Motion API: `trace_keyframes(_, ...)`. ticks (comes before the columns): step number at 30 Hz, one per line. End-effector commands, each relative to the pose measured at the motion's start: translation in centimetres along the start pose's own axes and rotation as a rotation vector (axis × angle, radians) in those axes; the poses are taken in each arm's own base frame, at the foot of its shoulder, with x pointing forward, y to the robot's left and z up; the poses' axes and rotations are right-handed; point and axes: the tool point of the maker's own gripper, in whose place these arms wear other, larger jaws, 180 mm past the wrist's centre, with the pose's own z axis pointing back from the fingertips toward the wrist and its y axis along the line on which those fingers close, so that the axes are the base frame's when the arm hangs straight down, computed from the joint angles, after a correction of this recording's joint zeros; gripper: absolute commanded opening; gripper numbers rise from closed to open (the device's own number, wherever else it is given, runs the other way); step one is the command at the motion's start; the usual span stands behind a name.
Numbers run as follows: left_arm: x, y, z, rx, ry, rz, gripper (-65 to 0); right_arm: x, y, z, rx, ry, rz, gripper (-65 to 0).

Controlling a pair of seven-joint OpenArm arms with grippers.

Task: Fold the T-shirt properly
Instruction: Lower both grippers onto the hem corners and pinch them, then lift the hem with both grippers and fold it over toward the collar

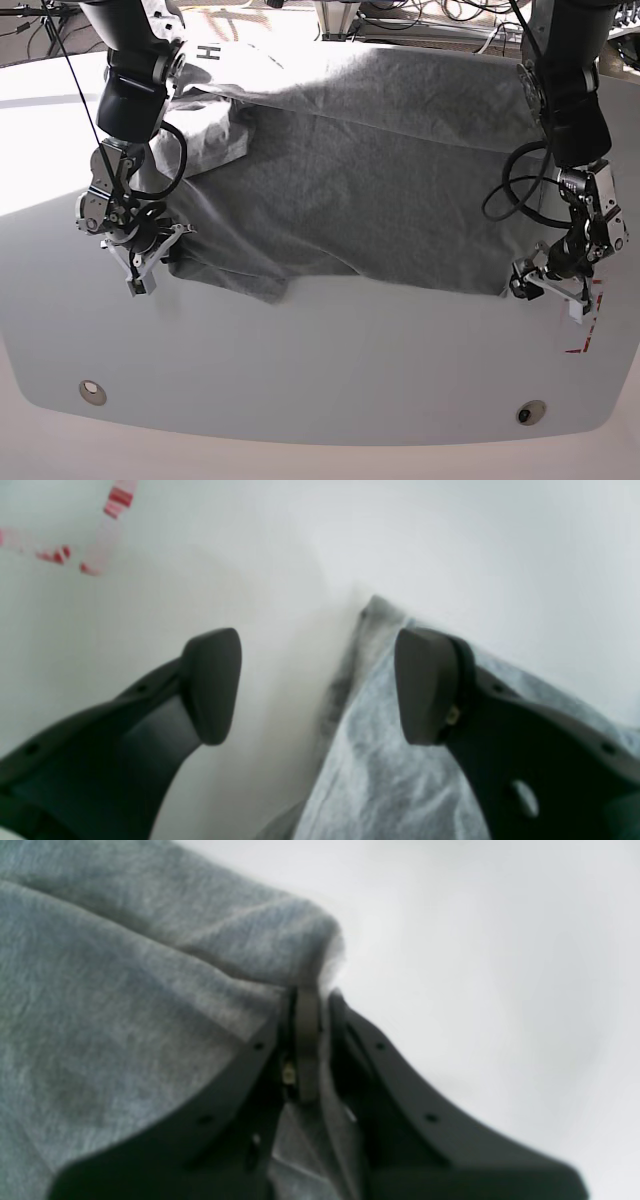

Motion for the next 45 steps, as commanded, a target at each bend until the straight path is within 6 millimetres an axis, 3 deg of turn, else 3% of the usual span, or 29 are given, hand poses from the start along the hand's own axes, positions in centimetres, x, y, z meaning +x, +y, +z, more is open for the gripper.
trace_keyframes(1, 1.9, -1.2, -0.5, -0.029, -0.041, 0.018, -19.7, 0.2, -0.8, 0.4, -0.022, 0.025, 0.027, -64.2)
trace_keyframes(6, 0.5, -1.3, -1.8, -0.035, -0.004, 0.051, -19.7, 0.1, -0.7, 0.4, -0.019, 0.025, 0.024, -64.2)
trace_keyframes(15, -1.8, -4.5, -3.4, -0.074, 0.067, -0.042, -20.3, 0.1, -0.6, 0.3, -0.018, 0.025, 0.023, -64.2)
trace_keyframes(18, -2.0, -4.7, -3.4, -0.076, 0.071, -0.041, -21.2, 0.1, -0.6, 0.3, -0.018, 0.025, 0.023, -64.2)
trace_keyframes(21, -2.0, -4.6, -3.4, -0.074, 0.071, -0.043, -28.9, 0.2, -0.7, 0.4, -0.019, 0.024, 0.024, -64.2)
trace_keyframes(26, -1.9, -4.3, -3.4, -0.066, 0.066, -0.048, -57.5, 0.3, -0.7, 0.4, -0.019, 0.022, 0.024, -64.2)
trace_keyframes(28, -1.7, -4.3, -3.4, -0.066, 0.063, -0.05, -64.6, 0.3, -0.7, 0.4, -0.02, 0.021, 0.025, -64.2)
trace_keyframes(29, -1.7, -4.3, -3.4, -0.065, 0.062, -0.052, -65.0, 0.3, -0.7, 0.4, -0.02, 0.021, 0.025, -64.2)
trace_keyframes(35, 0.3, -5.0, -2.6, -0.074, 0.01, -0.082, -65.0, 1.2, -0.9, 0.7, -0.028, 0.003, 0.039, -64.4)
trace_keyframes(38, 2.4, -6.0, -1.3, -0.083, -0.057, -0.125, -65.0, 2.6, -1.1, 1.5, -0.047, -0.035, 0.063, -64.4)
trace_keyframes(45, 4.8, -7.8, 1.3, -0.098, -0.127, -0.209, -65.0, 4.3, -1.5, 3.0, -0.086, -0.047, 0.102, -64.4)
